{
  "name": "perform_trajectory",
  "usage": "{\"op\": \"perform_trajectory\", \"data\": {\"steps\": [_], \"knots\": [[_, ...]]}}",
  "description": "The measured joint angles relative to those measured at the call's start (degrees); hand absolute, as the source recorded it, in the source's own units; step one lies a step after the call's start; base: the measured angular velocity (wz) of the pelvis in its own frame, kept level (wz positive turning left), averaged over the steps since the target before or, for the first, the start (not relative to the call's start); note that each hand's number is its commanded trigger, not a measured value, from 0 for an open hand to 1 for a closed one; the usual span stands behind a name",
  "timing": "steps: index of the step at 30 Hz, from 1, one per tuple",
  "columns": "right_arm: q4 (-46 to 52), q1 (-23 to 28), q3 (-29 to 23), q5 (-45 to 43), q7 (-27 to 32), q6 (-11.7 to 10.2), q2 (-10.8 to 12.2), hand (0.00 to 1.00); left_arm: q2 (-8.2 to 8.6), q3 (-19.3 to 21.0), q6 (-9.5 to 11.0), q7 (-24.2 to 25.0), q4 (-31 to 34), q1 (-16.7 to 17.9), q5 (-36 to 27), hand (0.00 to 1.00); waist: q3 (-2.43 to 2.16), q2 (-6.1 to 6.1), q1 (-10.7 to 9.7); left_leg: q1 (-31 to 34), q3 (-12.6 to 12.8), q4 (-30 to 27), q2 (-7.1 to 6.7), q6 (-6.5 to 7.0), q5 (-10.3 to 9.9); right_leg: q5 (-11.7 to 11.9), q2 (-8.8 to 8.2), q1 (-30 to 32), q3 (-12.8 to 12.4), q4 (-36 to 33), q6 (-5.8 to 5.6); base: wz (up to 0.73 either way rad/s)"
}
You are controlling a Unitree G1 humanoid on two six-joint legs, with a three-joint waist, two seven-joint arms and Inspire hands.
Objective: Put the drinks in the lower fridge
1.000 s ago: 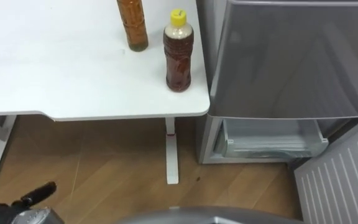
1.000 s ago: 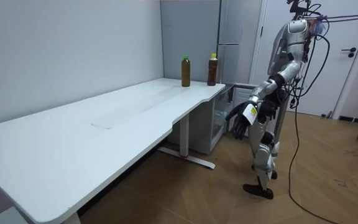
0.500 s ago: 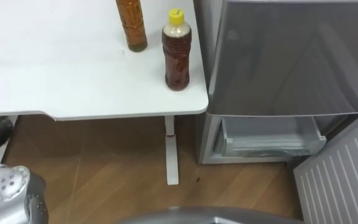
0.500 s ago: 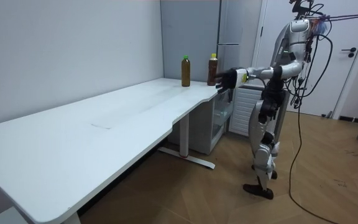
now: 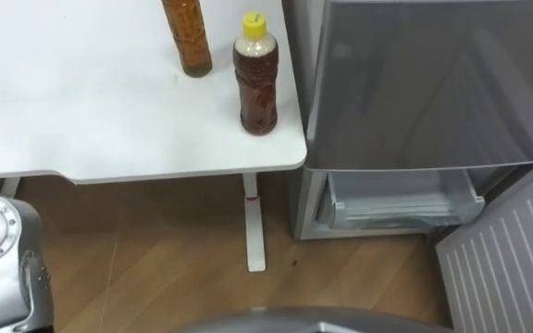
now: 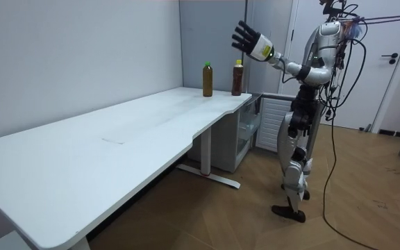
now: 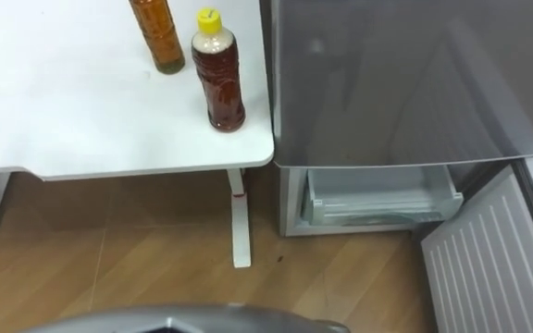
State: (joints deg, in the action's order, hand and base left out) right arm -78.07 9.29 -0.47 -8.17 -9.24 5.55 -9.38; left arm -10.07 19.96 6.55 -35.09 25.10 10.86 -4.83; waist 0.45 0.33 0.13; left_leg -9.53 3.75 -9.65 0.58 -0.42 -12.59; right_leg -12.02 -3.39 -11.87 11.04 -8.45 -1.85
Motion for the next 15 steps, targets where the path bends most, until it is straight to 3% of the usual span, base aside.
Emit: {"op": "perform_trajectory", "data": {"steps": [5, 11, 15], "knots": [[-0.3, -1.0, -0.5, -1.3, -1.6, 0.2, 0.0, 0.00, -0.60, -3.4, 0.0, 4.7, 1.5, -2.8, 4.6, 0.00, 0.05, 0.21, -1.0, 0.7, -1.2, 0.0, -0.24, 0.01, 0.0, 0.0, -0.01, 0.0, 0.6, 0.7, -0.07, 0.09], [-1.4, -2.2, -0.2, -1.0, -2.3, 0.3, -0.1, 0.00, -0.63, -7.5, -0.4, 13.7, 2.5, -3.1, -0.5, 0.00, 0.04, 0.08, -1.5, 0.9, -0.8, -0.1, -0.22, 0.01, 0.0, 0.0, 0.00, 0.6, -0.1, 0.6, -0.07, -0.05], [-1.3, -2.4, -0.1, -1.8, -2.3, 0.3, -0.1, 0.00, -0.65, -10.5, -1.8, 19.8, 2.5, -3.1, -0.8, 0.00, 0.16, -0.10, -2.0, 0.9, -0.7, -0.1, -0.15, 0.01, 0.0, 0.0, 0.04, 0.8, -0.4, 0.5, -0.07, 0.00]]}}
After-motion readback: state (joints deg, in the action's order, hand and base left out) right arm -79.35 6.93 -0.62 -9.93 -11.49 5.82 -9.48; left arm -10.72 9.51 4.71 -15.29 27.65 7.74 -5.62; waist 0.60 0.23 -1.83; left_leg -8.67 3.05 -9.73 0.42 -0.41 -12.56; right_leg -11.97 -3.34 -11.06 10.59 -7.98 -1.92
